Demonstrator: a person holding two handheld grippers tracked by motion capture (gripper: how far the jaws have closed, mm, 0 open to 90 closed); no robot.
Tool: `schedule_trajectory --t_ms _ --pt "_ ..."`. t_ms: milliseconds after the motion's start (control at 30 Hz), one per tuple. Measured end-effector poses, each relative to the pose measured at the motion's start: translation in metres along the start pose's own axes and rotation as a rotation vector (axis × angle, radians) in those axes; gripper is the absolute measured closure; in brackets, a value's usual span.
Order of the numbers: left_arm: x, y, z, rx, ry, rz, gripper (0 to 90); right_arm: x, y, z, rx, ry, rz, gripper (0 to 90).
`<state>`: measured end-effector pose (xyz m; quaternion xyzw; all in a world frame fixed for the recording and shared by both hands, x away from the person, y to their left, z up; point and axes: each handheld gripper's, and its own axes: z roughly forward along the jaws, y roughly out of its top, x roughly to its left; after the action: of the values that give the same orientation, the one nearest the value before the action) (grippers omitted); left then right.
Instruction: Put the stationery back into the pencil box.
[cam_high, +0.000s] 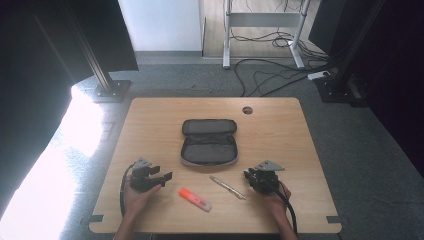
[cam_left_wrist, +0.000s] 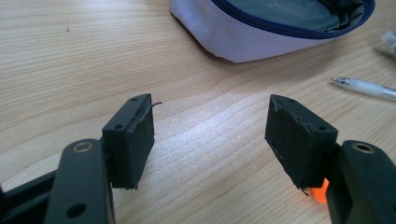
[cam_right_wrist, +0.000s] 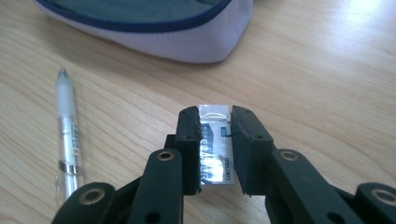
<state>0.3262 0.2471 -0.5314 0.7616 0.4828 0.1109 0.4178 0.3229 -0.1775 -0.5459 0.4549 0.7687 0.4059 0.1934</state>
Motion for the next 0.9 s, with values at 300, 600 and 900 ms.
schedule_trajectory --t_ms 300,600,900 --pt "0.000 0.000 0.000 0.000 -0.001 -0.001 33.3 -0.004 0.004 -0.014 -0.073 0.003 0.033 72.9" --pt "0.000 0.000 0.000 -0.002 0.003 -0.004 33.2 -0.004 0.009 -0.022 -0.123 0.004 0.043 72.9" --pt "-0.002 -0.001 0.002 0.008 0.001 0.001 33.2 -0.002 0.013 -0.028 -0.158 0.006 0.048 72.9"
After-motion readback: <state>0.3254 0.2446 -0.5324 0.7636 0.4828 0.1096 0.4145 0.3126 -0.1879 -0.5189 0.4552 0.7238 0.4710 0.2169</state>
